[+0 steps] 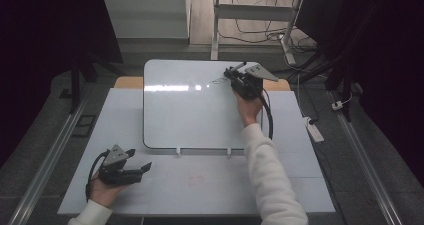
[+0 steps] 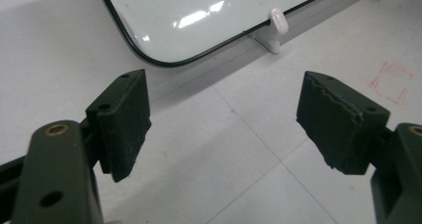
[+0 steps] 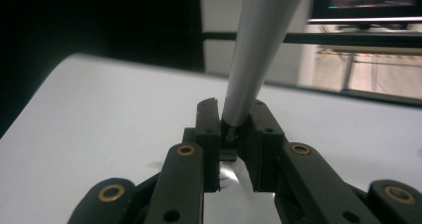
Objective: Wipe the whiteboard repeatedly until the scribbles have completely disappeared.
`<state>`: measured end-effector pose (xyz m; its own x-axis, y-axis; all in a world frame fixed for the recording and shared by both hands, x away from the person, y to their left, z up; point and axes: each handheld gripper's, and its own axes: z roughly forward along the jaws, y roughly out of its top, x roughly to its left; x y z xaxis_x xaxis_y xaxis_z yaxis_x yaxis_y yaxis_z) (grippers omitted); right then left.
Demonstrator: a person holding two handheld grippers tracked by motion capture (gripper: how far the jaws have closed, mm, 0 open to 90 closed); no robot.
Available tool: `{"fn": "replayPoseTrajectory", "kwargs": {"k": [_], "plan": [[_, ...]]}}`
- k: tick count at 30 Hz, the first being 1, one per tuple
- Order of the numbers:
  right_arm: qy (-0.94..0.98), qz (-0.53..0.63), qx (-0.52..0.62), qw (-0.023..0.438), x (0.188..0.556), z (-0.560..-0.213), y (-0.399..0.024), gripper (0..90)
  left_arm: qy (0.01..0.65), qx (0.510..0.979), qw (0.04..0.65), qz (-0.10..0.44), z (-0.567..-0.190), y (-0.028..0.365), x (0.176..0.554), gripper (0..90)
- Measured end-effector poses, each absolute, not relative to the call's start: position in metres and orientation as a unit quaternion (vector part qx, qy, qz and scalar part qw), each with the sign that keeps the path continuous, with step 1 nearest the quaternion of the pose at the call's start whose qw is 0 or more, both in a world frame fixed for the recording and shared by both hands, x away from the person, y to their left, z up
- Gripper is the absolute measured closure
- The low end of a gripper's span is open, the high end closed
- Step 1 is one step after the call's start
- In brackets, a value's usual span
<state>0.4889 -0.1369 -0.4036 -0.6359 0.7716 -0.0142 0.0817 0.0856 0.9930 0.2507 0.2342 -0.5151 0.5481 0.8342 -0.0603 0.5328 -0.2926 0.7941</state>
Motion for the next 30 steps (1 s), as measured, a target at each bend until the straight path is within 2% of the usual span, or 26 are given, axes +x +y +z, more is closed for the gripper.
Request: {"fn": "replayPoseTrajectory", "kwargs": {"k": [3, 7, 12, 15, 17, 20, 22, 27, 30], "plan": [[0.698, 0.584, 0.292, 0.295, 0.486, -0.405, -0.131, 78.1, 0.435, 0.784, 0.402, 0.187, -0.515, 0.233, 0.251, 22.4], [0.659, 0.604, 0.342, 0.291, 0.493, -0.402, -0.158, 78.1, 0.434, 0.783, 0.404, 0.187, -0.515, 0.233, 0.25, 22.4], [0.708, 0.562, 0.289, 0.314, 0.481, -0.404, -0.139, 78.1, 0.435, 0.784, 0.401, 0.185, -0.516, 0.232, 0.253, 22.4], [0.685, 0.573, 0.321, 0.316, 0.485, -0.401, -0.154, 78.1, 0.433, 0.785, 0.402, 0.187, -0.515, 0.231, 0.251, 22.3], [0.671, 0.591, 0.335, 0.297, 0.486, -0.404, -0.16, 78.1, 0.433, 0.784, 0.403, 0.186, -0.515, 0.231, 0.251, 22.4], [0.697, 0.585, 0.303, 0.284, 0.479, -0.411, -0.144, 78.1, 0.435, 0.784, 0.402, 0.185, -0.516, 0.232, 0.253, 22.4], [0.712, 0.569, 0.285, 0.298, 0.475, -0.411, -0.137, 78.1, 0.435, 0.785, 0.401, 0.186, -0.516, 0.232, 0.253, 22.4], [0.674, 0.592, 0.335, 0.288, 0.484, -0.407, -0.155, 78.1, 0.434, 0.785, 0.402, 0.186, -0.515, 0.232, 0.252, 22.4], [0.695, 0.585, 0.311, 0.281, 0.478, -0.41, -0.14, 78.1, 0.435, 0.785, 0.402, 0.185, -0.515, 0.232, 0.253, 22.4]]}}
